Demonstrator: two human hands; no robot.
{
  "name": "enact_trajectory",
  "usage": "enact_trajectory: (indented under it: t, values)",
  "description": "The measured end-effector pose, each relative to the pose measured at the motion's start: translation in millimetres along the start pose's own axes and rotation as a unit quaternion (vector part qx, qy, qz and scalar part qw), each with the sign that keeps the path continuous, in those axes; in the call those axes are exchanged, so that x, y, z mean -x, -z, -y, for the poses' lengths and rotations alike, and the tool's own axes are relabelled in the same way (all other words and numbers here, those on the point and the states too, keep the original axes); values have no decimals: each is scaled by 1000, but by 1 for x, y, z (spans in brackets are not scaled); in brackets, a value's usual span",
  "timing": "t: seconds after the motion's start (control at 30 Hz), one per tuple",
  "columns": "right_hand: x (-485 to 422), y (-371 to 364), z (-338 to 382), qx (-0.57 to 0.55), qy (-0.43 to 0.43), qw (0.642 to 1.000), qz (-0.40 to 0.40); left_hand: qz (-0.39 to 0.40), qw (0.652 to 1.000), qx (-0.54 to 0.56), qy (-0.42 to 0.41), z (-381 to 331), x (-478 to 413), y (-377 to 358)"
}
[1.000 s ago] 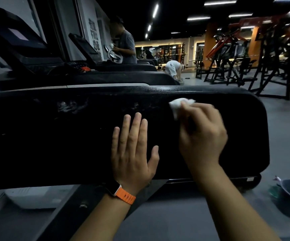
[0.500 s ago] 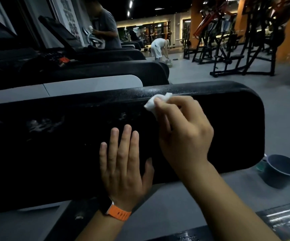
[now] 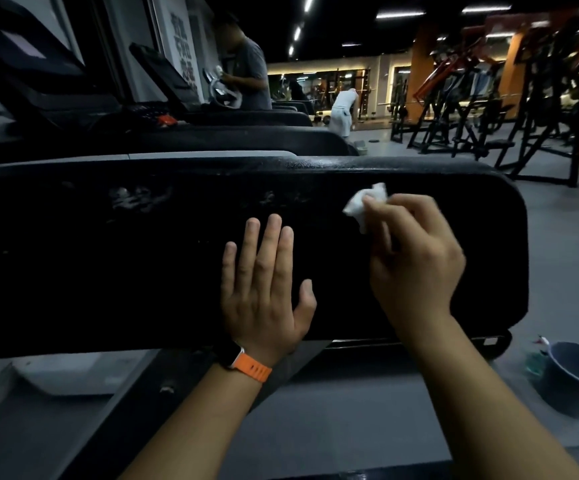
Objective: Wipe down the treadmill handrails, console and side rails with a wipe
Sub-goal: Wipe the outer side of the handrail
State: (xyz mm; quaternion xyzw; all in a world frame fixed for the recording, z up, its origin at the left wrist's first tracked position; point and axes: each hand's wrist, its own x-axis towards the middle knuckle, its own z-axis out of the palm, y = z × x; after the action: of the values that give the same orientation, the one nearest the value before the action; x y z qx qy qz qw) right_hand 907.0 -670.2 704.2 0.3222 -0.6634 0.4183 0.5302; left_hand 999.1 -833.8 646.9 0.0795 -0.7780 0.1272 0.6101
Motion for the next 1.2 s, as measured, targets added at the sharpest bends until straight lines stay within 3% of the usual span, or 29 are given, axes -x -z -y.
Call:
enact_trajectory:
  t: [0.07,0.23,0.4,0.6,0.83,1.03,1.2]
  values:
    - [10,6,-7,-7,-28,1000,-2,0,1000,-6,-2,0,-1,0]
    - [36,2,4,4,112,992,58,4,1000,-15,-6,0,-2,-1]
    - [0,-10,13,-2,94,995,20,6,1000,-24,-8,0,-2,0]
    - [60,5,-9,1,193,976,101,10,1000,-26,-11,0,-3,0]
    - [12,-4,1,2,118,993,10,11,999,-31,-13,1,-3,1]
    - [70,12,-19,-13,172,980,104,11,1000,-26,-12,2,-2,0]
    - [19,-2,-6,-22,69,997,18,7,1000,-27,-8,1,-2,-1]
